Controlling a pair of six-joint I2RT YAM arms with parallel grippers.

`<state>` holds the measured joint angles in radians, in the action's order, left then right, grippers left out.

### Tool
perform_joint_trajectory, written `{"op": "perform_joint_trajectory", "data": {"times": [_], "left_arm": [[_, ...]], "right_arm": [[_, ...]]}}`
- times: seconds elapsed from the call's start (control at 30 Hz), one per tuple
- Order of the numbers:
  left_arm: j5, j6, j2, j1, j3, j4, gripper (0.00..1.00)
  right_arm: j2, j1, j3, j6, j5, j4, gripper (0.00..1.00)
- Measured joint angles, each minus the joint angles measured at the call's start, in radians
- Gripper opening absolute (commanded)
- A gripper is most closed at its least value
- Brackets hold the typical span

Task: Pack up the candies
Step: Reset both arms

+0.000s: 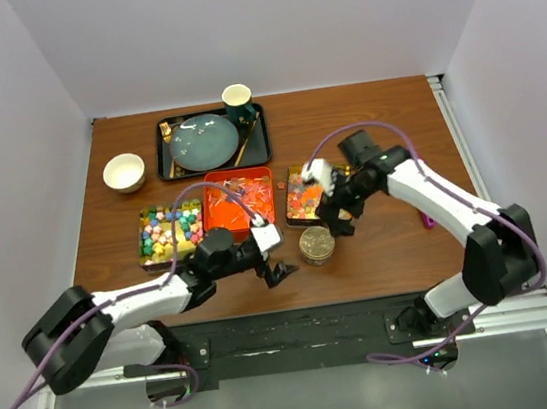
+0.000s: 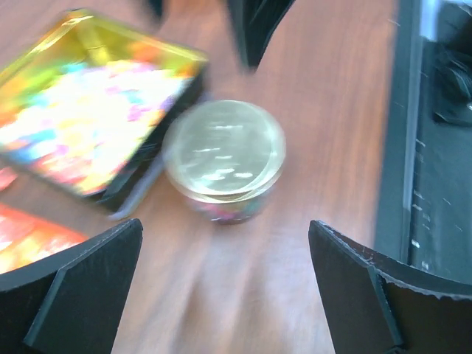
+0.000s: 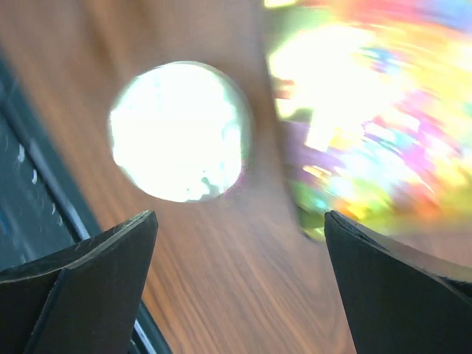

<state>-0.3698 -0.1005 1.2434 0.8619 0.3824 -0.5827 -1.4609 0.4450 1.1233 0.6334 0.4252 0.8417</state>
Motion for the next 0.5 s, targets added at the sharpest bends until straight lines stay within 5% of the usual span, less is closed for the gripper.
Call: {"op": "perform_joint_trajectory", "data": {"times": [0.27, 0.5], "left_arm": [[0.080, -0.013, -0.089, -0.259, 0.178, 0.302, 1.00], [0.137, -0.075, -0.093, -0.436, 0.311, 0.436, 1.00]], "right_arm": [[0.150, -0.275, 0.001, -0.304, -0.217, -0.121, 0.99], [0.298, -0.296, -0.110, -0.451, -0.495, -0.202, 0.99]]}}
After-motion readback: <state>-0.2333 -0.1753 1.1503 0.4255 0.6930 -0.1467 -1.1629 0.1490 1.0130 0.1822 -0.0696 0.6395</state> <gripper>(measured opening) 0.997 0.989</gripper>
